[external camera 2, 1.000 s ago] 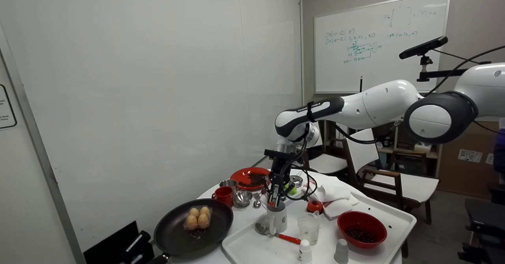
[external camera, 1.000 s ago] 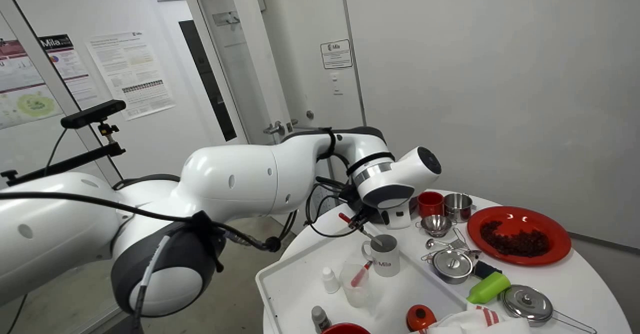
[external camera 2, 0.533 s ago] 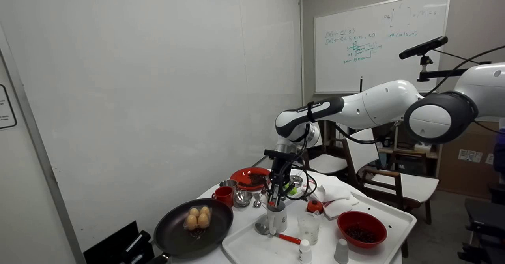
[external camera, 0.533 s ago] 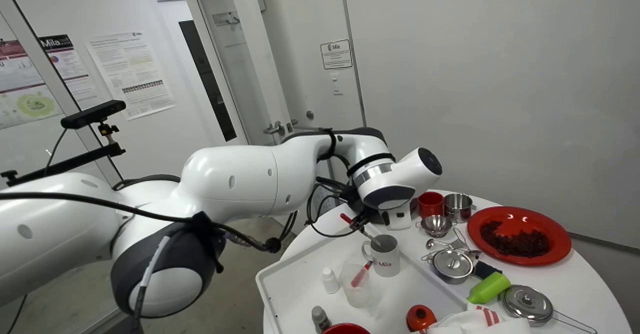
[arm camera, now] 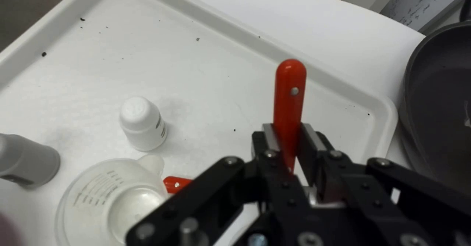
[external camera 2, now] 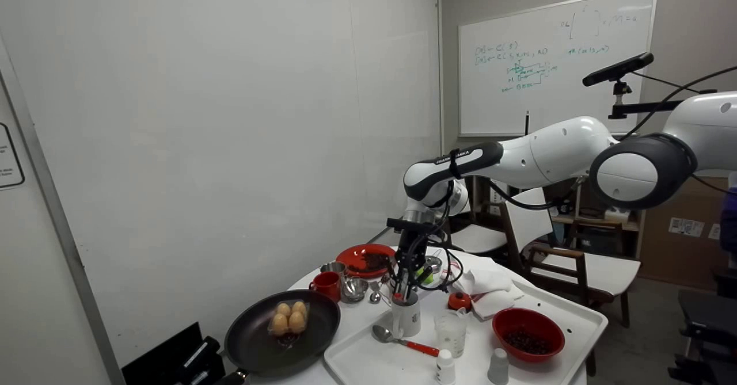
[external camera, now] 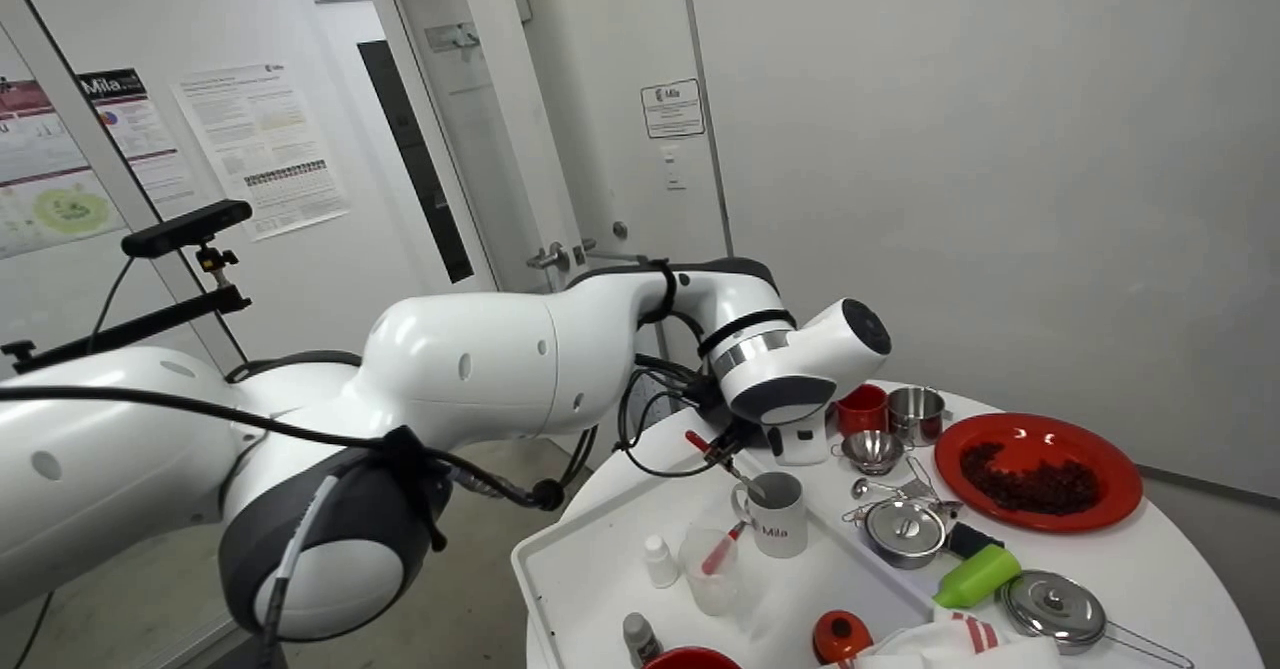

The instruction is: Pick the knife and put it in the cup

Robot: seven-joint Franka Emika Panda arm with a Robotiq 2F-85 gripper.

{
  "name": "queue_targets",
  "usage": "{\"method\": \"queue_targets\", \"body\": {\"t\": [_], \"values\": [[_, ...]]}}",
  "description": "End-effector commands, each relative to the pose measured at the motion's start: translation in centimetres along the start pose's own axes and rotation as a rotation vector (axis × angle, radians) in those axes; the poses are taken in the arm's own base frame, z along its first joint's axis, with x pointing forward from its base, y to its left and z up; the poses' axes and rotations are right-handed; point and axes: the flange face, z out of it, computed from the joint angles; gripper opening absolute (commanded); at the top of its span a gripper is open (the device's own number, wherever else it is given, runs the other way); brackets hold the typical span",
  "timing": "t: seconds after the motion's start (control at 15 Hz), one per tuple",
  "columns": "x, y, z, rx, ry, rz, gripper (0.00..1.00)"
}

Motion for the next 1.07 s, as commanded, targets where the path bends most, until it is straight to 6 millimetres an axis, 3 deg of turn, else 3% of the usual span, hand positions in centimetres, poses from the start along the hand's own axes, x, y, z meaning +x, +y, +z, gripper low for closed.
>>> {"method": "queue_targets", "body": {"t": [0.0, 0.4, 0.47, 0.87, 0.93, 1.0], "values": [[0.3, 0.6, -0.2, 0.003, -0.066, 0.038, 0.07], [1.3, 1.9, -0.6, 0.005, -0.138, 0.113, 0.07], [1.2, 1.5, -0.7, -0.001, -0.087, 0.073, 0.19], [1.5, 1.8, -1.0, 0.003, -0.099, 0.091, 0.19], [1.5, 1.8, -0.9, 0.003, -0.099, 0.092, 0.1], [1.7, 1.7, -1.0, 0.008, -0.087, 0.092, 0.1]]}}
